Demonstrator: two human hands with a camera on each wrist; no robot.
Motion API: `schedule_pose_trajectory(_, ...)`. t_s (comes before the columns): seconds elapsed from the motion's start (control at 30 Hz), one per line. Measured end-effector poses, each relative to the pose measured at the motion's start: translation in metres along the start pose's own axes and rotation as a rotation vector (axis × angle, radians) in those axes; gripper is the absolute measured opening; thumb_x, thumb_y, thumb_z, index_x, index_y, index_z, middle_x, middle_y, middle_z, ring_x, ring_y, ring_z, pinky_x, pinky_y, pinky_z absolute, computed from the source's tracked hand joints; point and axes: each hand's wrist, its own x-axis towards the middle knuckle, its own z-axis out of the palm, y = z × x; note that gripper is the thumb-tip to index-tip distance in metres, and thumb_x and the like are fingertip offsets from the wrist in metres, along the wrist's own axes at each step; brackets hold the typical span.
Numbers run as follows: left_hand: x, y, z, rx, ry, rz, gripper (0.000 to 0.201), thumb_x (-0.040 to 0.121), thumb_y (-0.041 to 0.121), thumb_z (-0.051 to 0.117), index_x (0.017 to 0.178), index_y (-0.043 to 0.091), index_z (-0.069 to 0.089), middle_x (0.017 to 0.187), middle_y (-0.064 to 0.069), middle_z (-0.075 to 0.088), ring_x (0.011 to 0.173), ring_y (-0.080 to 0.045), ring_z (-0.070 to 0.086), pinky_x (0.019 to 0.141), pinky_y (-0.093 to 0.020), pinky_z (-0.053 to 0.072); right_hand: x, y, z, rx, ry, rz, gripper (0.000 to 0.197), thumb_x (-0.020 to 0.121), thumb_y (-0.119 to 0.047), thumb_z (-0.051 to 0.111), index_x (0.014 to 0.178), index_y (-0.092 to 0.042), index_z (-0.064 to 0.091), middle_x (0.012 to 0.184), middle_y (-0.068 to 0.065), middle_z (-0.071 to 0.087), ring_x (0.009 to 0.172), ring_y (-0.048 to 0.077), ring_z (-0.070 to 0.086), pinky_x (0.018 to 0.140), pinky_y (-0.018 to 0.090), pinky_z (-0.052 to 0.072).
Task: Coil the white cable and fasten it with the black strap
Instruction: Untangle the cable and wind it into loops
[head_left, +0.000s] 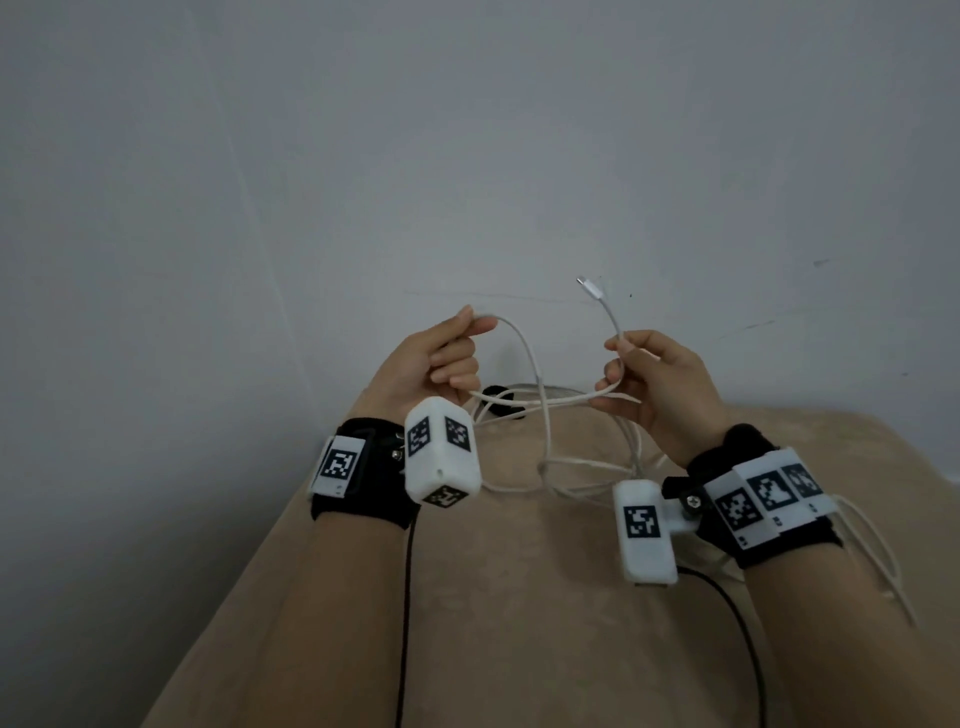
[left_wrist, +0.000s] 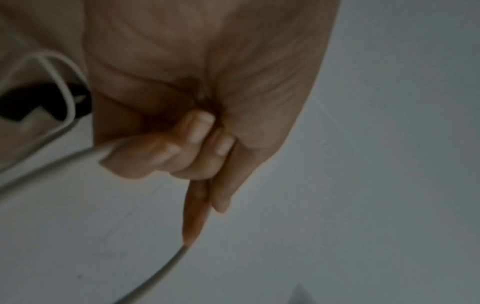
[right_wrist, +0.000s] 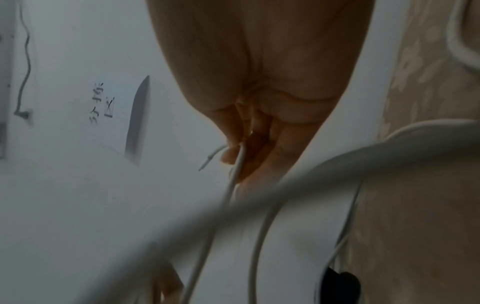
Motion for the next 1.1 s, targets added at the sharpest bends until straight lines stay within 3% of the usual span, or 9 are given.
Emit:
schedule_pose_trajectory(0.13,-0.002,0.003,-0.003,-0.153,-0.129,0.027,0.032,0.093,0.02,0.042,0.108,0.018,0.07,0.04,0.007,0.031,0.032,-0.007,0.018,0.032,-0.013,0.029,-0.001,0.001,0.007,0.021,-0.015,0.033,0.019,0.1,-0.011,0.042,0.084,-0.007,0.051,0.055,0.004,0.06,0.052,0.02,0.064,0.049,0.034,0.058)
schedule_pose_trajectory(0.27,-0.002,0.001,-0.006,-0.04,-0.079,0.103,0.041,0.098,0.015,0.039,0.137,0.024,0.049,0.062,0.006,0.058,0.034,-0.003,0.029,0.033,-0.011,0.028,-0.007,-0.004,0.012,0.024,-0.121,0.096,0.021,0.103,-0.018,0.036,0.085,-0.011,0.042,0.082,0.016,0.074,0.067,0.036,0.071,0.061,0.042,0.06)
schedule_pose_trajectory(0.43,0.004,-0.008,0.004,0.139,-0.038,0.113,0.037,0.101,0.016,0.035,0.135,0.011,0.047,0.106,-0.004,0.071,0.037,-0.003,0.035,0.036,-0.012,0.018,-0.012,-0.012,0.018,-0.096,-0.226,0.133,0.018,0.103,-0.024,0.035,0.088,-0.014,0.039,0.096,0.021,0.073,0.073,0.039,0.071,0.056,0.037,0.06)
schedule_pose_trajectory(0.57,0.007,-0.012,0.012,0.1,-0.007,0.146,0.033,0.101,0.016,0.036,0.13,0.009,0.05,0.122,-0.007,0.064,0.041,-0.004,0.042,0.034,-0.011,0.021,-0.014,-0.016,0.019,-0.035,-0.346,0.125,0.018,0.101,-0.022,0.037,0.086,-0.013,0.043,0.107,0.023,0.07,0.087,0.042,0.069,0.078,0.049,0.055)
schedule_pose_trajectory(0.63,0.007,-0.012,0.014,0.089,0.005,0.158,0.032,0.102,0.017,0.036,0.128,0.009,0.052,0.125,-0.006,0.063,0.043,-0.005,0.046,0.033,-0.011,0.022,-0.013,-0.016,0.018,0.02,-0.396,0.122,0.014,0.096,-0.02,0.042,0.087,-0.011,0.047,0.108,0.021,0.069,0.084,0.038,0.069,0.08,0.049,0.055)
schedule_pose_trajectory(0.77,0.003,-0.009,0.014,0.08,-0.01,0.132,0.031,0.1,0.018,0.037,0.123,0.009,0.056,0.126,-0.004,0.064,0.045,-0.005,0.045,0.036,-0.012,0.021,-0.009,-0.013,0.015,0.07,-0.296,0.086,0.017,0.096,-0.011,0.044,0.083,-0.006,0.053,0.077,0.01,0.059,0.055,0.017,0.054,0.064,0.038,0.058)
schedule_pose_trajectory(0.87,-0.001,-0.006,0.014,0.062,0.017,0.1,0.031,0.097,0.021,0.043,0.121,0.007,0.059,0.121,-0.007,0.067,0.043,-0.005,0.04,0.038,-0.013,0.026,-0.004,-0.011,0.013,0.074,-0.175,0.055,0.021,0.099,-0.008,0.04,0.082,-0.006,0.053,0.066,0.008,0.049,0.044,0.011,0.042,0.053,0.029,0.054)
schedule_pose_trajectory(0.97,0.0,-0.005,0.012,0.12,0.109,0.087,0.026,0.093,0.016,0.052,0.112,0.003,0.063,0.096,-0.008,0.072,0.041,-0.004,0.034,0.039,-0.013,0.026,-0.002,-0.007,0.011,0.025,-0.108,0.033,0.02,0.098,-0.007,0.043,0.082,-0.006,0.055,0.065,0.008,0.047,0.042,0.01,0.039,0.048,0.025,0.048)
schedule_pose_trajectory(1.1,0.003,-0.008,0.005,0.27,0.189,0.049,0.019,0.092,0.008,0.055,0.1,-0.005,0.066,0.061,0.0,0.06,0.038,-0.002,0.031,0.038,-0.011,0.024,-0.001,-0.003,0.011,-0.05,-0.094,0.014,0.018,0.095,-0.007,0.05,0.085,-0.009,0.065,0.063,0.006,0.05,0.045,0.012,0.038,0.048,0.025,0.044)
